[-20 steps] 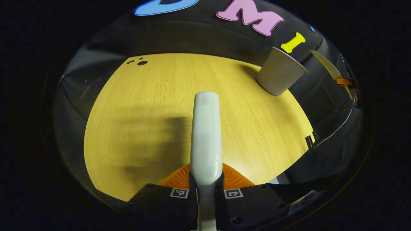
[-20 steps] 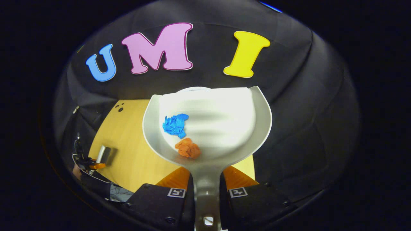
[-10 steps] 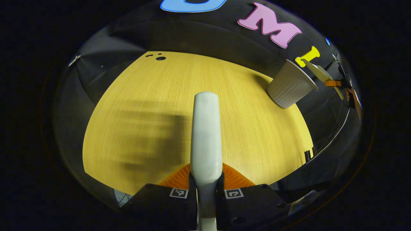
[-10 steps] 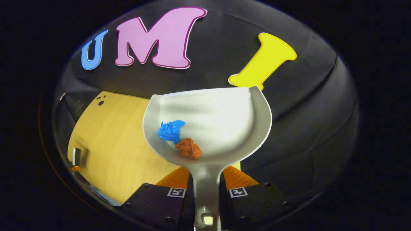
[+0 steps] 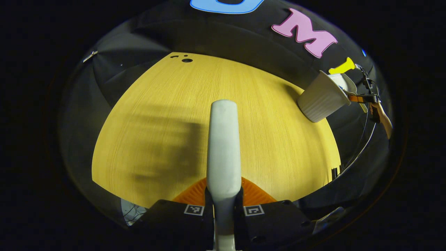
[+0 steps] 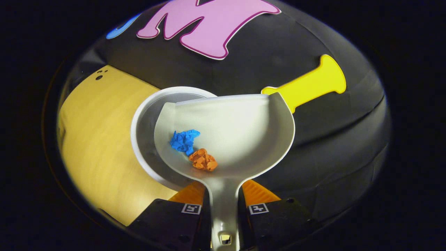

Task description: Pick up the small broom and dustpan from the desktop, sweep the trash into the dustpan with the broom, and then empty the trash into the garbage bin.

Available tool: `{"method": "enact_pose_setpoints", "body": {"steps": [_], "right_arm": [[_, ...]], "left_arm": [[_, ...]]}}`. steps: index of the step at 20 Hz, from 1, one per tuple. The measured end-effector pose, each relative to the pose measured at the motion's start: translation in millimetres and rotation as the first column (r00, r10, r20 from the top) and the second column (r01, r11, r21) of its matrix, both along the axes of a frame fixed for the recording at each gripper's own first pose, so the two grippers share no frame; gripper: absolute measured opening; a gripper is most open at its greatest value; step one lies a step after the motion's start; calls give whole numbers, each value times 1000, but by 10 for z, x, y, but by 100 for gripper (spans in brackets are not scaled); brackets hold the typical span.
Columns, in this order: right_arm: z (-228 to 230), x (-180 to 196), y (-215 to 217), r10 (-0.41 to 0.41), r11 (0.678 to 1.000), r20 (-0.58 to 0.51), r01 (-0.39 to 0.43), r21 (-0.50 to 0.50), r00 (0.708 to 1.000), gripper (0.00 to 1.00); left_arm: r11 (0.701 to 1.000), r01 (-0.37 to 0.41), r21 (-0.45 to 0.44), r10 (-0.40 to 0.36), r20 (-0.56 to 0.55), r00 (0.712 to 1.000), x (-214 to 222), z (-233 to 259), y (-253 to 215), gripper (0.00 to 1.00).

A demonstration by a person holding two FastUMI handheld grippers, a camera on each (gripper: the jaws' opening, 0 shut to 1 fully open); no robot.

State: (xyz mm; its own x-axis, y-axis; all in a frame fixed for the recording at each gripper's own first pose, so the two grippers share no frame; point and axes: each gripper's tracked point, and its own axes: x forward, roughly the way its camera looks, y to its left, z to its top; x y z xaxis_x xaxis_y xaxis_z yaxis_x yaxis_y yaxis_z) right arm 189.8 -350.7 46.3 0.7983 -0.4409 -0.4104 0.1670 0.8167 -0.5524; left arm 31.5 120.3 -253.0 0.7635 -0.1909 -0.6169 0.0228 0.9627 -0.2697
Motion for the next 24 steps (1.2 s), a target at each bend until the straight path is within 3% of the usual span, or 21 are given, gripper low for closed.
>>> {"method": "enact_pose_setpoints", "body": {"steps": [5, 10, 12, 13, 15, 18, 20, 22, 24], "right_arm": [[31, -5, -70, -19, 990, -36, 14, -139, 999, 35], [147, -94, -125, 5, 936, -85, -34, -352, 996, 35], [202, -87, -139, 15, 889, -123, -69, -454, 992, 39], [247, -133, -157, 18, 857, -144, -89, -508, 989, 31], [379, -259, -192, 22, 789, -181, -128, -601, 983, 35], [415, -338, -362, 25, 700, -229, -181, -691, 973, 31], [433, -353, -420, 2, 648, -263, -201, -734, 965, 35], [424, -366, -440, -18, 639, -282, -205, -741, 959, 35], [448, -389, -513, -28, 683, -262, -173, -710, 965, 35]], "left_arm": [[1000, 11, 0, -11, -20, 1000, -34, -63, -28, 27], [999, 36, 10, -36, -33, 999, -54, -84, -83, 27], [999, 43, 16, -43, -36, 998, -64, -85, -92, 27], [999, 47, 17, -46, -37, 998, -59, -86, -91, 27], [998, 53, 21, -52, -40, 998, -72, -87, -94, 27], [998, 61, 25, -60, -45, 997, -83, -91, -94, 27], [997, 69, 33, -68, -47, 997, -90, -93, -103, 27], [996, 77, 39, -75, -50, 996, -104, -89, -119, 27], [995, 85, 45, -82, -50, 995, -110, -82, -136, 27]]}}
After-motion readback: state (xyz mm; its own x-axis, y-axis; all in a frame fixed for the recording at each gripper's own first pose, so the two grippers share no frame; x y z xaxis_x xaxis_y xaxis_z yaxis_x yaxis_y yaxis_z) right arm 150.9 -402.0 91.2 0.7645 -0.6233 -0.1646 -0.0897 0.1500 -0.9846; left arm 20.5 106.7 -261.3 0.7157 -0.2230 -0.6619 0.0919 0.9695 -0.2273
